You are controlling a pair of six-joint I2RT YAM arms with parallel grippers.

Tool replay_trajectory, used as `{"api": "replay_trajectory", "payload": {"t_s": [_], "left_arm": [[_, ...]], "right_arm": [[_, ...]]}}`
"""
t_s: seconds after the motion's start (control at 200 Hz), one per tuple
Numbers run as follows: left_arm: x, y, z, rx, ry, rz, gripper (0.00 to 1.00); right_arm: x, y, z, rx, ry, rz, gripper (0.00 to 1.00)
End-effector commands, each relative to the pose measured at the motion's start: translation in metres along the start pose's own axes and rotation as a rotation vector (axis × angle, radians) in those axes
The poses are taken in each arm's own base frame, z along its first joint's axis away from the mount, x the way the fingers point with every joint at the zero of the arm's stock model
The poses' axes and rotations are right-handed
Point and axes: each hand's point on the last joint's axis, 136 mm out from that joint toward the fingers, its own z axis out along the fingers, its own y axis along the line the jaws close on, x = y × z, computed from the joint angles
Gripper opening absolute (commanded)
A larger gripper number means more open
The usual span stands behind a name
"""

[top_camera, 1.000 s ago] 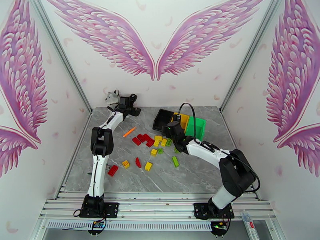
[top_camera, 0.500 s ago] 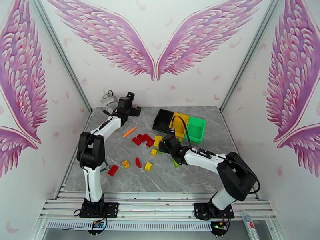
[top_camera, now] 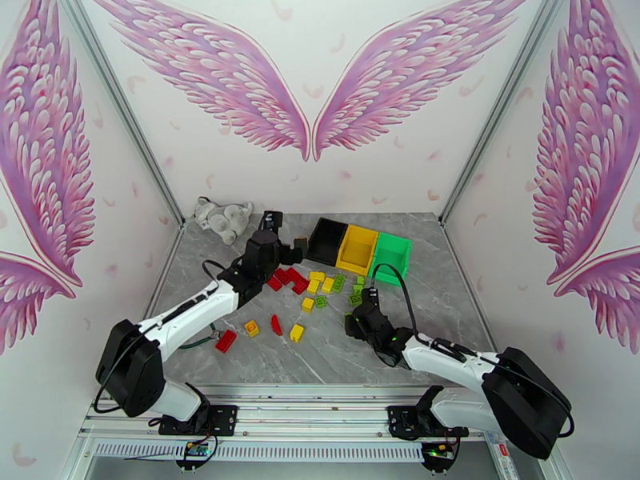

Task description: Sort the legos into containers by color

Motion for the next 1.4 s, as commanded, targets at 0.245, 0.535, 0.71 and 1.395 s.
{"api": "replay_trajectory", "payload": {"t_s": [0.245,0.535,0.71,1.395], "left_arm": [[0.064,0.037,-0.082,-0.064,-0.012,-0.110,0.99],[0.118,0.057,-0.099,-0.057,0.068,-0.157,0.99],[0.108,0.033,-0.104,0.051,0.109,-0.167,0.98],[0.005,-0.086,-0.110,0.240,0.011,0.115,0.99]], "right_arm": [[-0.004,0.032,0.025,-0.070,0.052,-0.054,0.65],[-0.007,0.034,0.045,-0.004,0.085,-0.058,0.38],[-0.029,0.035,0.026,0.001,0.037,-0.035,0.11],[-0.233,-0.098,0.009,0.394,-0.143,0.210,0.08]]}}
